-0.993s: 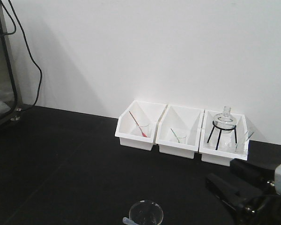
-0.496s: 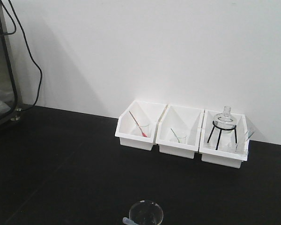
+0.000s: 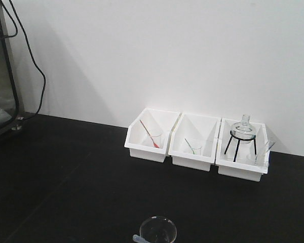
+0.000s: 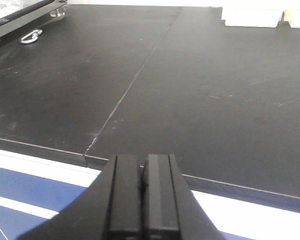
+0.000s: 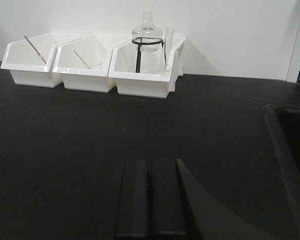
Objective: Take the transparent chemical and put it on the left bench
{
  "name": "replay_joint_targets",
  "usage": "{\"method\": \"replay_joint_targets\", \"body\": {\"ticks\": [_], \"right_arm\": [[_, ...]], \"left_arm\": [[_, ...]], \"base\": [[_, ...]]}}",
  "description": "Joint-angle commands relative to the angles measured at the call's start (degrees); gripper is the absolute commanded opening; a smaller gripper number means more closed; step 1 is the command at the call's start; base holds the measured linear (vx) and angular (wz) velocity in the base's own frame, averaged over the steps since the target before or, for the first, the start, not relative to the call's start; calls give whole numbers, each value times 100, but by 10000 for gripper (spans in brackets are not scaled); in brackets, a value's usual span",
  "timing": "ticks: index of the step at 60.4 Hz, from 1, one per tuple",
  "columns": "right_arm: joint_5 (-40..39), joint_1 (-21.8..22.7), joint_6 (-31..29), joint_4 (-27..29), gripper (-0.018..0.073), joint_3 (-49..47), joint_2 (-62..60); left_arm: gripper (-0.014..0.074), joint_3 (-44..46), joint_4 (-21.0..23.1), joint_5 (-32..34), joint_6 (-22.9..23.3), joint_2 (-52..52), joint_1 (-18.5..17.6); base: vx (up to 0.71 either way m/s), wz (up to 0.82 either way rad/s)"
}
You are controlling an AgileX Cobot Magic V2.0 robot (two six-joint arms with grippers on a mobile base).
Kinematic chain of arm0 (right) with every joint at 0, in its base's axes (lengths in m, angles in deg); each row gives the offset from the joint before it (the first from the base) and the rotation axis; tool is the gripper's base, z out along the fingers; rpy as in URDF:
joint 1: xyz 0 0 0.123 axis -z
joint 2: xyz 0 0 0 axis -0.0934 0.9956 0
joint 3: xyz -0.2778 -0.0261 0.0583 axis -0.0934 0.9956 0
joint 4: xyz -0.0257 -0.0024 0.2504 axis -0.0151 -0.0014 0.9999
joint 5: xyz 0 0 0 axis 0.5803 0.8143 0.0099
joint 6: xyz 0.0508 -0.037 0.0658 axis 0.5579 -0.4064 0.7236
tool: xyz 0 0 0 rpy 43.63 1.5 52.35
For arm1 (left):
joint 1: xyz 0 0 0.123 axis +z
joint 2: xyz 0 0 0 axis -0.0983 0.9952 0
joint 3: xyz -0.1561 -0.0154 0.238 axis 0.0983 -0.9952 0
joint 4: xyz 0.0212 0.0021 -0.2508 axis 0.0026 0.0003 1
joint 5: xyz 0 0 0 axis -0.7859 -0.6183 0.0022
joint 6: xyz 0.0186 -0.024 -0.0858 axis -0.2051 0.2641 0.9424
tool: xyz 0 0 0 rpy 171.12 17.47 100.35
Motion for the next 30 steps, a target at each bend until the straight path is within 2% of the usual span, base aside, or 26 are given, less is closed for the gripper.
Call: {"method": "replay_joint_targets", "body": {"ticks": [1, 30], "right_arm": [[-394, 9, 55, 5, -7, 32, -83], [-394, 9, 55, 5, -7, 32, -71]], "left_arm": [[-3, -93, 4, 449, 45, -110, -10], [-3, -93, 4, 449, 45, -110, -10]], "base": [[0, 0], [0, 0]]}}
